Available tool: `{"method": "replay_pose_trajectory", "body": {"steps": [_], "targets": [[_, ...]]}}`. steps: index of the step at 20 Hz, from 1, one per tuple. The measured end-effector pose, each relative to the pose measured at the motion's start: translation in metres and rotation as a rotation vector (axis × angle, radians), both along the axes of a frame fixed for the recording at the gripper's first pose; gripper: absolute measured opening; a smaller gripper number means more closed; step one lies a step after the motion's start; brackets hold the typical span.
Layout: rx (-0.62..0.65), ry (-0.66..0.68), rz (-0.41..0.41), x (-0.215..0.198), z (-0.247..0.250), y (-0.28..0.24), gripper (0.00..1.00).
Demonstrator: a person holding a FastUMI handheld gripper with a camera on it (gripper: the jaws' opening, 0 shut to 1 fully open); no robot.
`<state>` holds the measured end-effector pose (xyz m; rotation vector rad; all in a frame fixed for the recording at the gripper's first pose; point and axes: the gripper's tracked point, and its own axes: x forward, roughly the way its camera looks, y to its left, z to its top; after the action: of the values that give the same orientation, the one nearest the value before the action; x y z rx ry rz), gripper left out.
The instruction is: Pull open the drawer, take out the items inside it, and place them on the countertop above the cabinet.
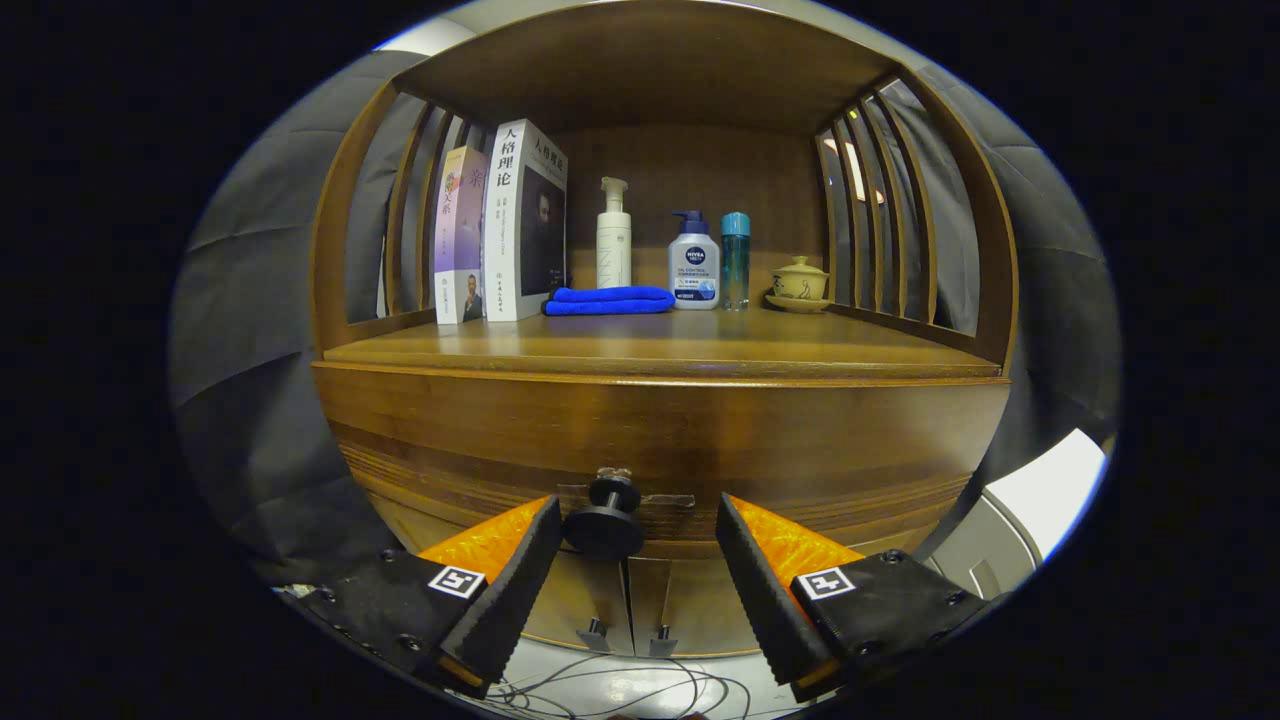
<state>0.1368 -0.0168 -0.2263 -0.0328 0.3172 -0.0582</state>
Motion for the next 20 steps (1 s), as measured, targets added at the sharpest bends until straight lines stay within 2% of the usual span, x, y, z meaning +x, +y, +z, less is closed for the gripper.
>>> {"method": "replay_pose_trajectory", "body": {"steps": [6,13,17,18,20], "targets": [[0.017,0.002,0.013,0.011,-0.007,0.005,0.93],[-0.012,0.017,0.032,0.017,-0.017,0.018,0.51],[0.009,0.023,-0.003,0.016,-0.014,0.017,0.38],[0.006,0.026,0.004,0.018,-0.014,0.016,0.29],[0.017,0.028,0.008,0.014,-0.014,0.018,0.29]]}}
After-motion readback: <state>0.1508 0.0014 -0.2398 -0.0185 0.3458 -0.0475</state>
